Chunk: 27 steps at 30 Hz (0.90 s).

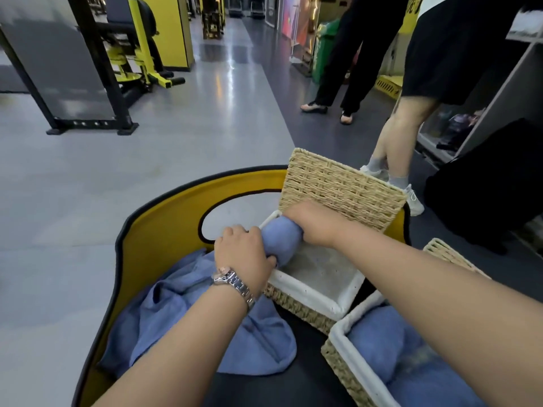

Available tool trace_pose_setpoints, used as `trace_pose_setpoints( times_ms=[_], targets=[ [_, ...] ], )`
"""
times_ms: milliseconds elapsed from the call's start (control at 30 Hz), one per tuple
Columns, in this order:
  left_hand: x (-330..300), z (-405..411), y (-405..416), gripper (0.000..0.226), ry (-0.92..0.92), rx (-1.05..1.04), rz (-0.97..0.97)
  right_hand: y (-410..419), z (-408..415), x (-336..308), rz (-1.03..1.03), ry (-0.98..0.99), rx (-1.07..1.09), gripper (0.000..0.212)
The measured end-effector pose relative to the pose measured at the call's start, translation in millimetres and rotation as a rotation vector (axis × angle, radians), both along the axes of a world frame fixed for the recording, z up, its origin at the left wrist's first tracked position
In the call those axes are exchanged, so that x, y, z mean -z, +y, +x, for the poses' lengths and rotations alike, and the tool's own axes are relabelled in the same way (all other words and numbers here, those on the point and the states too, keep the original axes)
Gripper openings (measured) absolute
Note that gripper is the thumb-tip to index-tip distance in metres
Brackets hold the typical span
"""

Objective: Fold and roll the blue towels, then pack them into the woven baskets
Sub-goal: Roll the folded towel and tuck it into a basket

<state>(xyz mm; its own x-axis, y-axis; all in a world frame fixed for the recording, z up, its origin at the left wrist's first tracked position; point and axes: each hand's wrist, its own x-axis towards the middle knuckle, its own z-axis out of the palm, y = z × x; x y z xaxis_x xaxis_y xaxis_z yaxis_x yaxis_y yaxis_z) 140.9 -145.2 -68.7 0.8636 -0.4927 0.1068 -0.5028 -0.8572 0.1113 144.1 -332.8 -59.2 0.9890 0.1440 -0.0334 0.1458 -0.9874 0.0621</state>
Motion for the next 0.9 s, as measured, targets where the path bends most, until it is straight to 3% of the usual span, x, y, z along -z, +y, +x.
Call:
trace_pose_setpoints(
  times_ms=[133, 300, 500, 733, 900],
  targets=[
    [-6.7, 5.2, 2.6, 0.041, 0.085, 0.054, -0.124, -1.2, 3.9, 1.7, 0.013, 0.000, 0.004, 0.009],
    [1.1, 5.6, -2.7, 0.025, 0.015, 0.014, -0.024, 6.0, -6.5, 24.3, -0.048, 0.104, 0.006, 0.014],
    [7.6, 6.5, -2.0, 0.024, -0.063, -0.009, -0.091, -3.6, -18.7, 43.7, -0.229, -0.173, -0.107, 0.045],
    [13.2, 10.1, -7.5, 0.017, 0.026, -0.031, -0.003, 3.2, -22.2, 47.1, -0.154, -0.044, -0.045, 0.031],
    [18.8, 4.9, 1.8, 0.020, -0.012, -0.023, -0.037, 6.0, -24.5, 42.0, -0.170, -0.088, -0.024, 0.026]
  ],
)
